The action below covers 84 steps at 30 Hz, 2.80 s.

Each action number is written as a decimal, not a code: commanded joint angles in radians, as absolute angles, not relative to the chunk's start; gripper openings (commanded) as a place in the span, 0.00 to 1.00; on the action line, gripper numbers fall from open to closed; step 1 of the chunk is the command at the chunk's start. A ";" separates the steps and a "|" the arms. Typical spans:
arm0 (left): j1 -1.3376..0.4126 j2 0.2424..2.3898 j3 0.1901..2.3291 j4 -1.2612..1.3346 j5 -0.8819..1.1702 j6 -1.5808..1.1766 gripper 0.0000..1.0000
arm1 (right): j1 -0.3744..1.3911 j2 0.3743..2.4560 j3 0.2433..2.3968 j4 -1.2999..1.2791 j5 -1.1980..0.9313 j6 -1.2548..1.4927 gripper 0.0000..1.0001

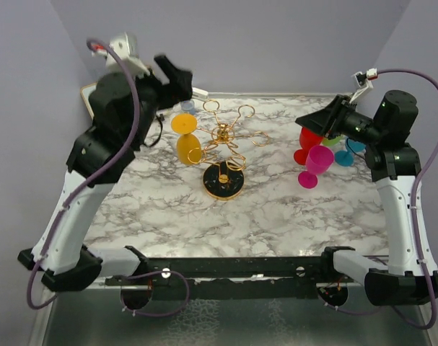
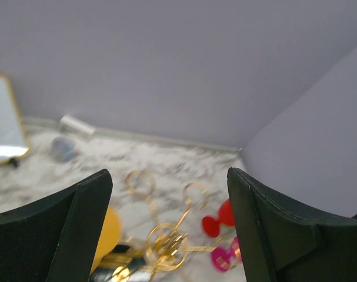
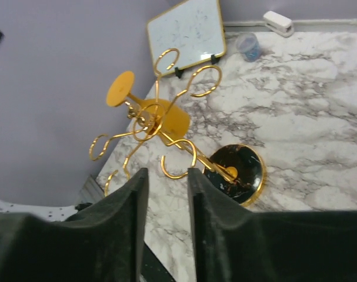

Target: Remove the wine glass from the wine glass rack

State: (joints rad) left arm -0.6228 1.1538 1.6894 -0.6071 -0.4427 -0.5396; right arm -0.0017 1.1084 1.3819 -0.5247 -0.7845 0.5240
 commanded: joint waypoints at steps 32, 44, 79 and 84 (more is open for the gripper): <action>0.284 1.235 1.206 -0.171 0.885 -0.890 0.62 | 0.245 1.305 1.565 -0.519 -0.799 0.423 0.51; 0.141 1.306 1.181 -0.095 0.873 -0.918 0.62 | 0.267 1.300 1.539 -0.501 -0.735 0.441 0.47; 0.044 1.331 1.121 0.052 0.903 -1.047 0.25 | 0.267 1.254 1.455 -0.469 -0.696 0.442 0.45; 0.043 1.327 1.123 0.060 0.915 -1.058 0.16 | 0.267 1.246 1.449 -0.469 -0.689 0.446 0.45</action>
State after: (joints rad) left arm 0.0498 1.3365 1.1213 0.0200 0.8799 -1.0481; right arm 0.2611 1.2751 1.4616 -0.4995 -0.7193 0.4404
